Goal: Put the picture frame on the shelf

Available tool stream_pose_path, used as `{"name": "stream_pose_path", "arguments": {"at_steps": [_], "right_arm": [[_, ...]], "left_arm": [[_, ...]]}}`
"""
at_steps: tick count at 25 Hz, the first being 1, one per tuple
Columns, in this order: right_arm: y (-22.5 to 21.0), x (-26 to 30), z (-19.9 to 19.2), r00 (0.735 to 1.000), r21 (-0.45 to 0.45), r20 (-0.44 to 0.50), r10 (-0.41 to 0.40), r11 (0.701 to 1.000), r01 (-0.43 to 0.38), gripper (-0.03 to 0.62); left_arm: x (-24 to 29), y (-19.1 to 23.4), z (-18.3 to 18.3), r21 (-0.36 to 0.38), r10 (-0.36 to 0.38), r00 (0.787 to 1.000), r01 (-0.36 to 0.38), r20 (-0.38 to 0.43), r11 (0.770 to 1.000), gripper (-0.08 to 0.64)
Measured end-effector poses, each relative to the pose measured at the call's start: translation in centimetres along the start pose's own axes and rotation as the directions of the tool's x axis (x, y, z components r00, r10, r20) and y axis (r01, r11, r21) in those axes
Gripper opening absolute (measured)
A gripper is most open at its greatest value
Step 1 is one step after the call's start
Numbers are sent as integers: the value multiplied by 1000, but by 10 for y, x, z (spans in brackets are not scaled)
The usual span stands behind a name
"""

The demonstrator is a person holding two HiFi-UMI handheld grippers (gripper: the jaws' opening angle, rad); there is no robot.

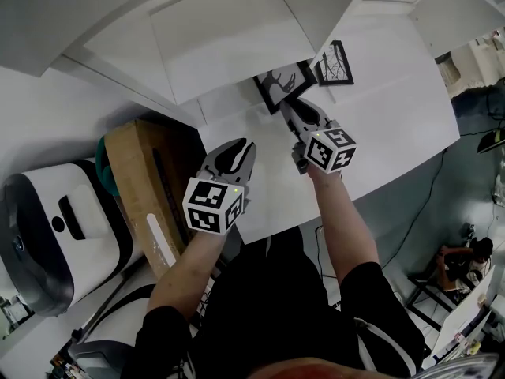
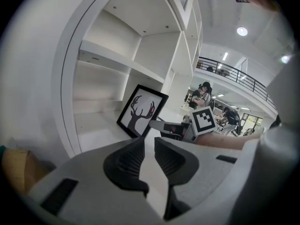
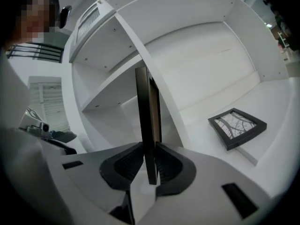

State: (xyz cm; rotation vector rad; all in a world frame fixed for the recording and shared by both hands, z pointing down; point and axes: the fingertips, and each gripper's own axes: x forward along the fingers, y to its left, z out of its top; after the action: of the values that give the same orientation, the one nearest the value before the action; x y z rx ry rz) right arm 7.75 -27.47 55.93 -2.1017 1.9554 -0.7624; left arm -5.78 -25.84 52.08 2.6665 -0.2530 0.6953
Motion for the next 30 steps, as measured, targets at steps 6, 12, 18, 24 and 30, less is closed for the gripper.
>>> {"name": "stream_pose_path", "arguments": {"at_steps": [6, 12, 18, 24, 30], "right_arm": [[-1, 16, 6, 994, 15, 48, -97, 995, 96, 75], [-3, 31, 9, 974, 25, 98, -204, 979, 202, 74], [-13, 31, 19, 940, -51, 147, -308, 947, 319, 74], [-22, 33, 24, 912, -45, 181, -367, 924, 381, 74], [-20, 36, 24, 927, 29, 173, -333, 943, 333, 91]], "left_arm": [[5, 1, 1, -1, -3, 1000, 3, 1, 1000, 72], [4, 5, -7, -12, 6, 1000, -6, -7, 1000, 72], [1, 8, -15, -23, 12, 1000, -12, -16, 1000, 72], [1, 10, -19, -24, 14, 1000, -14, -19, 1000, 72], [0, 5, -16, -18, 10, 1000, -10, -13, 1000, 72]]}}
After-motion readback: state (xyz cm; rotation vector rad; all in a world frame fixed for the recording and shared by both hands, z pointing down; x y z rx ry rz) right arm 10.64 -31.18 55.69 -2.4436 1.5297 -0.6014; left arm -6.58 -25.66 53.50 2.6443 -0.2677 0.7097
